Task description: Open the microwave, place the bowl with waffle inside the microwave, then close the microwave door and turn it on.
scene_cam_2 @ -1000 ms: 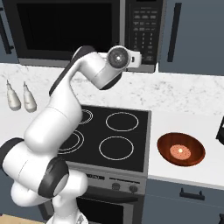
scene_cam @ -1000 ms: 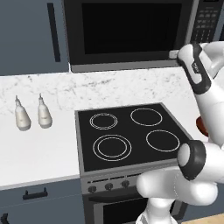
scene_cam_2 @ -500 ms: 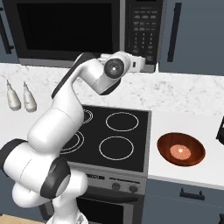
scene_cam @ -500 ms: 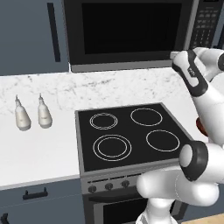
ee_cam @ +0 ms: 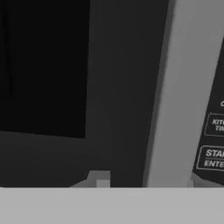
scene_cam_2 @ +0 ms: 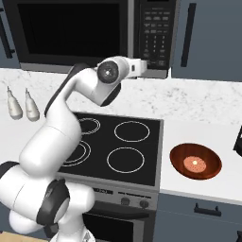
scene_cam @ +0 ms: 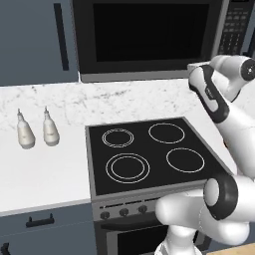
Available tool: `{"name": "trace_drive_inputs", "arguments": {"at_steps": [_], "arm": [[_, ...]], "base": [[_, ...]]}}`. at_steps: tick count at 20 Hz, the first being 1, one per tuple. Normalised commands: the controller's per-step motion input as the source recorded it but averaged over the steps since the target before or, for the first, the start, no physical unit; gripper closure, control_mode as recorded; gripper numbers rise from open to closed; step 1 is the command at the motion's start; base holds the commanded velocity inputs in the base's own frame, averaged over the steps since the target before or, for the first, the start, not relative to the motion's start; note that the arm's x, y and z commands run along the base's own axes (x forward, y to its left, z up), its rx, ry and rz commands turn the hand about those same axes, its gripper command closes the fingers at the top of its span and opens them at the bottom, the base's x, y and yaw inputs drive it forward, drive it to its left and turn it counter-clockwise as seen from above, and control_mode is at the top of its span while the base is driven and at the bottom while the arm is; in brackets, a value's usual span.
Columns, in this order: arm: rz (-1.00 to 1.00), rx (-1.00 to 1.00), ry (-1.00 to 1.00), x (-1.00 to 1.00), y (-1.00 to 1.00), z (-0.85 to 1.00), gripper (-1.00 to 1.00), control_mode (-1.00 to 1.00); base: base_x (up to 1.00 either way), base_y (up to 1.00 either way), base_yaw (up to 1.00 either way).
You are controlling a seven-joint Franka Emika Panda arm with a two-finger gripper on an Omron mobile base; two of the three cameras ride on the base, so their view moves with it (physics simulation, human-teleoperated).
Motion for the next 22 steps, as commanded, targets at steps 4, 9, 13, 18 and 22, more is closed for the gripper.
{"name": "trace_drive_inputs", "arguments": {"at_steps": [4,9,13,18,22], "arm": [[0.05,-0.16,0.19,-0.30,0.93,0.30,1.00,-1.00],[0.08,-0.14,0.04,-0.95,0.96,0.23,1.00,-1.00],[0.08,-0.08,-0.06,-1.00,1.00,0.00,1.00,-1.00],[0.04,-0.08,-0.03,-1.00,1.00,0.00,1.00,-1.00],[0.02,-0.10,0.00,-1.00,1.00,0.00,1.00,-1.00]], "base": [[0.00,0.00,0.00],[0.00,0.00,0.00],[0.00,0.00,0.00],[0.00,0.00,0.00],[0.00,0.00,0.00]]}}
